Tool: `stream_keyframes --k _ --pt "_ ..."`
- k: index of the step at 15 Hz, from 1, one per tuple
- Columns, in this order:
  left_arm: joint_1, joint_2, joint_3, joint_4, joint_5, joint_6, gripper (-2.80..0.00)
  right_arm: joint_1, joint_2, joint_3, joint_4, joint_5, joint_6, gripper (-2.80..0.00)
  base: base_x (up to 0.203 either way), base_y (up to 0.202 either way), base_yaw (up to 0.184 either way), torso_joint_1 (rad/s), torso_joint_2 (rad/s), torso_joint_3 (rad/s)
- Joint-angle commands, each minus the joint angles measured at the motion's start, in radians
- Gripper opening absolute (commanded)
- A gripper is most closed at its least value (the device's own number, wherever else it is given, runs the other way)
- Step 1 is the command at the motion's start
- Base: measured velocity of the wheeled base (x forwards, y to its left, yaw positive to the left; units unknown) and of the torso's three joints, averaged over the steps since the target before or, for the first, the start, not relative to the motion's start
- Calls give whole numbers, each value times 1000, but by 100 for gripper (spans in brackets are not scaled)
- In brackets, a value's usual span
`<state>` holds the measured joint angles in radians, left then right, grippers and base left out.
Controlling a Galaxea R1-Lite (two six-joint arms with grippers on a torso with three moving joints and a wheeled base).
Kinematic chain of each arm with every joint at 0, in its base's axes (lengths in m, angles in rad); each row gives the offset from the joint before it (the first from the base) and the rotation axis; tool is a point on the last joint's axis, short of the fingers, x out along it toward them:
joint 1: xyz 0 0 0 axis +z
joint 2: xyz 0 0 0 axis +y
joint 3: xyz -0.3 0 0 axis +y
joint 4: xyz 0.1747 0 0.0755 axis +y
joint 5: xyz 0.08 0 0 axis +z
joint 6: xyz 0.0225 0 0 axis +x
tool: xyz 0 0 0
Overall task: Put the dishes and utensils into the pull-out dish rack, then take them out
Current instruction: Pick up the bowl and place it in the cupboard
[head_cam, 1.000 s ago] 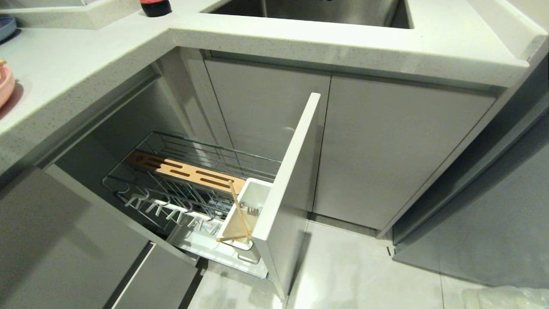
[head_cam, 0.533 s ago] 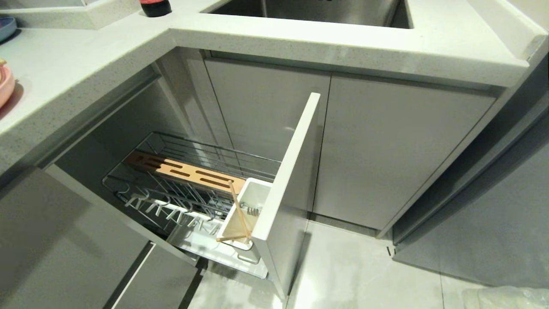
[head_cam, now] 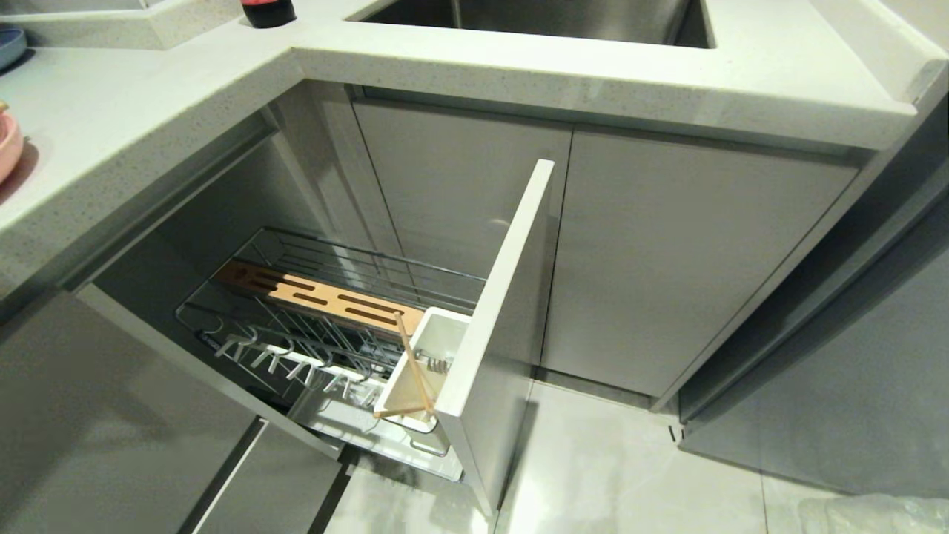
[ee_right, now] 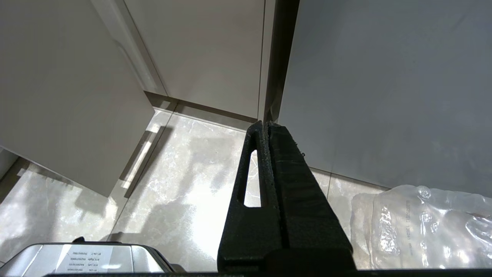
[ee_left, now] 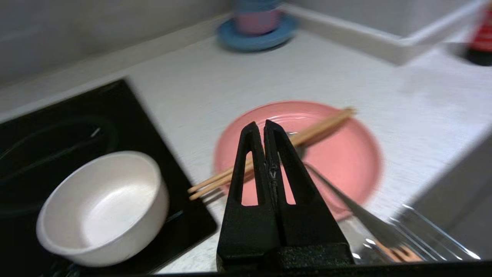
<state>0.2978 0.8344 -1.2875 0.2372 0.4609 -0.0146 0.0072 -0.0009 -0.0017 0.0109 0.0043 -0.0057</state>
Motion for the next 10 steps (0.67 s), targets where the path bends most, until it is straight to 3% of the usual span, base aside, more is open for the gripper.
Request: stream_keyframes --k 1,3,5,10 --pt "104 105 -86 116 -5 -58 -280 0 -1 0 0 0 0 -280 0 0 0 0 0 0" --pt "211 170 -198 298 -55 -154 -280 -1 -1 0 0 0 0 -280 0 0 0 0 0 0" --pt "294 232 -258 393 -96 -235 -280 0 -1 0 0 0 0 -280 0 0 0 0 0 0" --pt "467 384 -358 434 -131 -375 -280 0 -1 0 0 0 0 -280 0 0 0 0 0 0"
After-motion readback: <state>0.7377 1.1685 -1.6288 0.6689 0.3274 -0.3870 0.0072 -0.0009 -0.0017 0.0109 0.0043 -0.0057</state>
